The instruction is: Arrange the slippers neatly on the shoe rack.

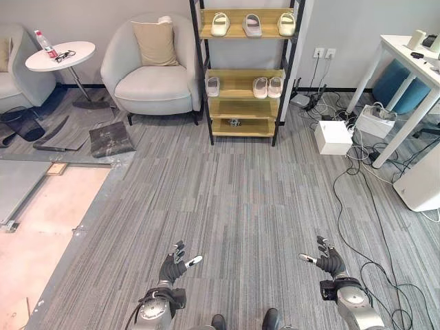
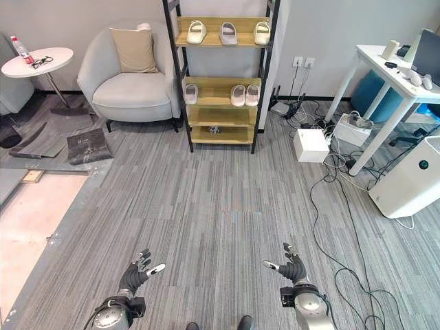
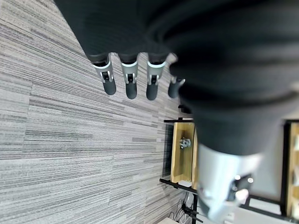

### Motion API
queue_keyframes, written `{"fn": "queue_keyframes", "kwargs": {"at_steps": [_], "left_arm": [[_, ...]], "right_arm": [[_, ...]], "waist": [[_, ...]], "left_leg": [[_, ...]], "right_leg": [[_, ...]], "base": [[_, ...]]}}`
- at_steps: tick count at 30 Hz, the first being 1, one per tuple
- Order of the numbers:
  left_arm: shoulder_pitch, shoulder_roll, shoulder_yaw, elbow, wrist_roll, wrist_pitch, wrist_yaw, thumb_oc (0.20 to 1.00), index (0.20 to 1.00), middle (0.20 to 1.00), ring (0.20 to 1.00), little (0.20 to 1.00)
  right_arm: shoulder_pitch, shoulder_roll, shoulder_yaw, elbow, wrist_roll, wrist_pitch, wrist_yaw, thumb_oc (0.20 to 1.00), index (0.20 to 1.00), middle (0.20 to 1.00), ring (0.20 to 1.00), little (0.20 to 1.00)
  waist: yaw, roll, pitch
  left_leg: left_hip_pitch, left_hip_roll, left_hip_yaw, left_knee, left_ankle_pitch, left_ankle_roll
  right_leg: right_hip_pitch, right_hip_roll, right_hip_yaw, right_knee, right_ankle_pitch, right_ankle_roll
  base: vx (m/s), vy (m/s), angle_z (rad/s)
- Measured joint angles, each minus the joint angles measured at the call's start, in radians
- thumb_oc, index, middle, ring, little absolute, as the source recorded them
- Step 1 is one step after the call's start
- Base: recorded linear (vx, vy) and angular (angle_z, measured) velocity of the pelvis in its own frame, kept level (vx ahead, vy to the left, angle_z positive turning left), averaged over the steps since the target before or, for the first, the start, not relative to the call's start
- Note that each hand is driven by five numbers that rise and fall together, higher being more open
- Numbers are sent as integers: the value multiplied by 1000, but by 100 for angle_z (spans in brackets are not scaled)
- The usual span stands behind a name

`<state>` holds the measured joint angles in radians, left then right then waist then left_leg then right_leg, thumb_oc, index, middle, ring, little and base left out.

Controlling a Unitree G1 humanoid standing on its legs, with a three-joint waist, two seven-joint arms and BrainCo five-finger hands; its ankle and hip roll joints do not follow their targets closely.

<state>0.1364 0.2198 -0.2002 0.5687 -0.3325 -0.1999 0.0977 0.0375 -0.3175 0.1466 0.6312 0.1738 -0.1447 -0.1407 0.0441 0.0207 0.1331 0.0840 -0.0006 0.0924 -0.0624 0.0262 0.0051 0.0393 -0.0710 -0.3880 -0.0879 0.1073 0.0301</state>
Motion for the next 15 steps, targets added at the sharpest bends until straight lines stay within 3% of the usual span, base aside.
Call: {"fn": "queue_keyframes", "kwargs": {"at_steps": [15], "left_arm": [[18, -6, 4, -1, -1, 11, 0, 1000, 1000, 1000, 1000, 1000]], "right_arm": [[16, 8, 2, -2, 62, 0, 36, 1000, 1000, 1000, 1000, 1000]], "waist": [[-4, 7, 5]], "left_leg": [[23, -1, 9, -16, 0, 0]], "right_leg": [[11, 1, 10, 0, -5, 4]], "base": [[3, 0, -2]]}}
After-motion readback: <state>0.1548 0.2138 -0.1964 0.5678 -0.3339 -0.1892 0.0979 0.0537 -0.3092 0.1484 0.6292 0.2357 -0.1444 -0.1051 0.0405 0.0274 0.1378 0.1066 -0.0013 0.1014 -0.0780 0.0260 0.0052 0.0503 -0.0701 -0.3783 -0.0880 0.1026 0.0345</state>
